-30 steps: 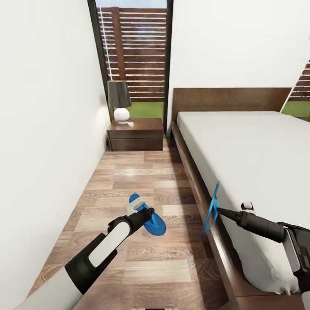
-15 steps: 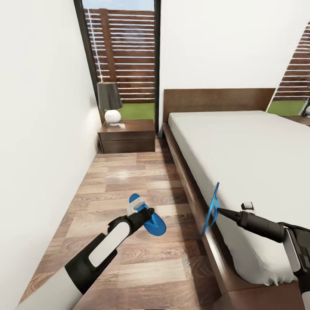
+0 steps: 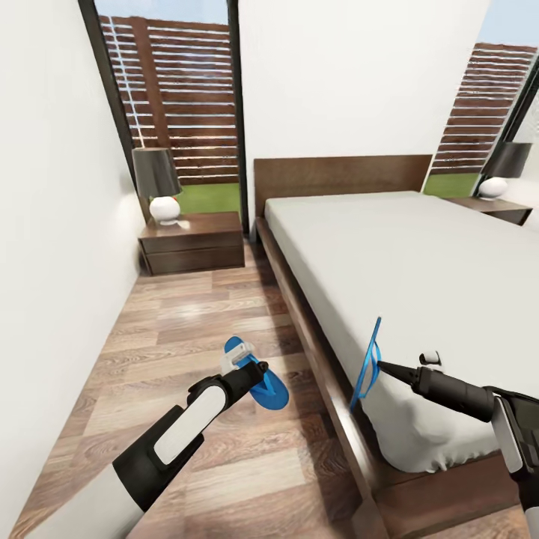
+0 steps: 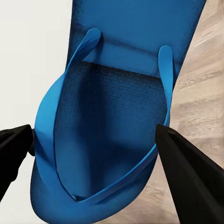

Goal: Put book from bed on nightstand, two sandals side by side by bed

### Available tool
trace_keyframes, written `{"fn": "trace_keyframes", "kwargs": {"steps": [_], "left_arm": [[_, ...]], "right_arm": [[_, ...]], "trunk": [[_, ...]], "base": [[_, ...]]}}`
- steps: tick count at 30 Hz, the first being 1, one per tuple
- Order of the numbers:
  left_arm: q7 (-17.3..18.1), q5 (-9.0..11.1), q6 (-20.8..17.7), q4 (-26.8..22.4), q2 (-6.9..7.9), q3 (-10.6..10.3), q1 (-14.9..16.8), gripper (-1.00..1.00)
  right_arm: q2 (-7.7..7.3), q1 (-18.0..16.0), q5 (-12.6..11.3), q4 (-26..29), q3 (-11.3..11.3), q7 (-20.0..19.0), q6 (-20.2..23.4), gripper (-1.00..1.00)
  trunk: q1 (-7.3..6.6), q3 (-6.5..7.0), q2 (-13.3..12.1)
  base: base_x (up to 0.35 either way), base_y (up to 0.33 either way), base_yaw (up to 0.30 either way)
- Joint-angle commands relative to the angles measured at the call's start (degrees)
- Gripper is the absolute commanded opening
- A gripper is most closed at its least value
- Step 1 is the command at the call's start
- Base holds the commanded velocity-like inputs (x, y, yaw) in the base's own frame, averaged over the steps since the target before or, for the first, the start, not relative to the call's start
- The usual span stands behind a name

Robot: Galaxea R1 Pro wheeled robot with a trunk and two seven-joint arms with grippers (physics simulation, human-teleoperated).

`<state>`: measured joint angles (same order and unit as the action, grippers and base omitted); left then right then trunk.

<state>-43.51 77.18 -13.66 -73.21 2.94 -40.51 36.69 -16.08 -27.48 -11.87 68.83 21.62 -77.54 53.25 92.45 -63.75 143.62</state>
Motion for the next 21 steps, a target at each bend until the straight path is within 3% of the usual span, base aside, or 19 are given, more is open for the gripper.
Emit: {"fn": "trace_keyframes", "kwargs": {"steps": [1, 21], "left_arm": [[-0.4, 0.2, -0.1, -0.1, 0.05, -0.1, 0.1, -1.00], [-0.3, 0.2, -0.1, -0.1, 0.05, -0.7, 0.1, -1.00]], "right_arm": [[-0.01, 0.0, -0.1, 0.0, 0.0, -0.1, 0.4, -1.00], [-0.01, 0.0, -0.2, 0.0, 0.1, -0.1, 0.4, -1.00]], "trunk": [[-0.03, 0.18, 0.0], [-0.55, 4.61, -0.3]], "base": [[0.000, 0.000, -0.045], [0.000, 0.000, -0.003]]}}
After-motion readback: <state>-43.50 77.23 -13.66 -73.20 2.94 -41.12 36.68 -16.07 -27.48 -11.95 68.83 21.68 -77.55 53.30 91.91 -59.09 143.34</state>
